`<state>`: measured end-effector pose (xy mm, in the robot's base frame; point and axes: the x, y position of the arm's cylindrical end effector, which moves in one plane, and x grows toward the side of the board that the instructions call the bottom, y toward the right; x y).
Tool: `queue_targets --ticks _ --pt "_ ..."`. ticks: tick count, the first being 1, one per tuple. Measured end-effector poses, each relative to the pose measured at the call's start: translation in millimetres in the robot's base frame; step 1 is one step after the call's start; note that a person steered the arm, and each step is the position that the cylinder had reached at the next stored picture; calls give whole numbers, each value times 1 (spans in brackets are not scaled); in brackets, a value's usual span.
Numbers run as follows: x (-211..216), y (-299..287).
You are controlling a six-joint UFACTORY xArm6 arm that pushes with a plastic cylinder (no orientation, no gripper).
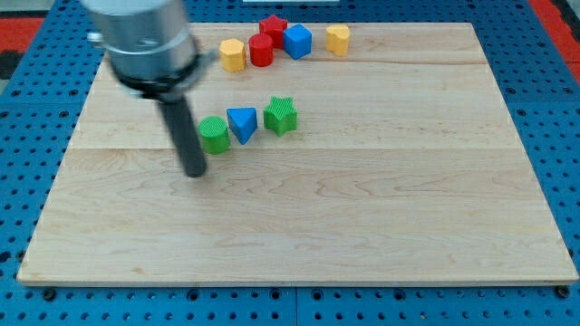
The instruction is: Push the green circle into the yellow hexagon
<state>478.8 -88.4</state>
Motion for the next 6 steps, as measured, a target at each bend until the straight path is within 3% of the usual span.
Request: queue_targets --ticks 1,3,4,5,6 --pt "-30 3" --pt "-68 -61" --pt "-137 -53" --pt "-161 -51" --pt "-156 -104"
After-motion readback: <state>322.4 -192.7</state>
